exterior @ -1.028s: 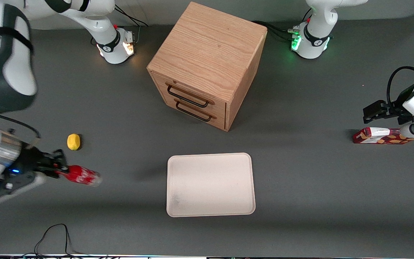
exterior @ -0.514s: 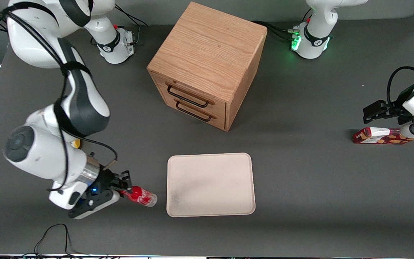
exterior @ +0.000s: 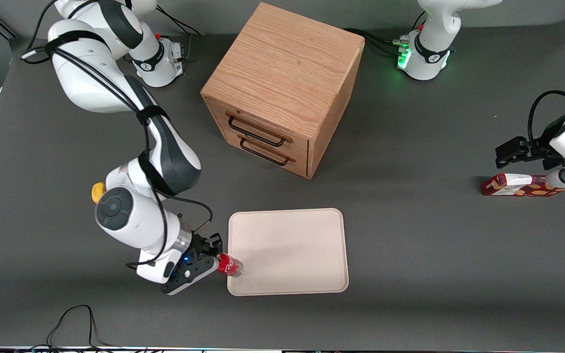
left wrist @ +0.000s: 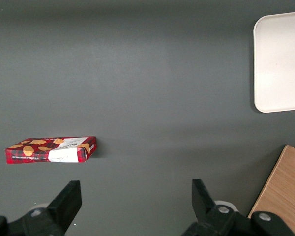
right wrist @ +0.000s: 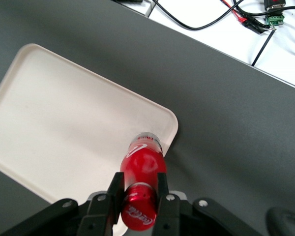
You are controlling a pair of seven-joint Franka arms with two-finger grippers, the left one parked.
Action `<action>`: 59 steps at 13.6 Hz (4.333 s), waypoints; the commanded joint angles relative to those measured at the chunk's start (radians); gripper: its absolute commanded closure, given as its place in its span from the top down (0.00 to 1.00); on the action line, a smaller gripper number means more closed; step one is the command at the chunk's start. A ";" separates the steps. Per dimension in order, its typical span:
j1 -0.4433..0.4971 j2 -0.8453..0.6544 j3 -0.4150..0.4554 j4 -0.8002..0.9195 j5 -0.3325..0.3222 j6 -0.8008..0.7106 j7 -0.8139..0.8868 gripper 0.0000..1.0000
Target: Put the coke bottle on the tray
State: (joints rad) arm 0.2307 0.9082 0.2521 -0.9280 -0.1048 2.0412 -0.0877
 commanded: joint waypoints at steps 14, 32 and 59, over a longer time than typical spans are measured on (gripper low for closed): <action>0.075 0.083 -0.036 0.049 -0.073 0.085 0.051 0.15; 0.035 -0.092 -0.037 -0.047 -0.058 -0.135 0.103 1.00; -0.184 -0.893 -0.308 -0.716 0.126 -0.501 0.082 1.00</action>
State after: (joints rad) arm 0.1188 0.0250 -0.1392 -1.6670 0.0321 1.6004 -0.0036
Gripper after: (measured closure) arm 0.000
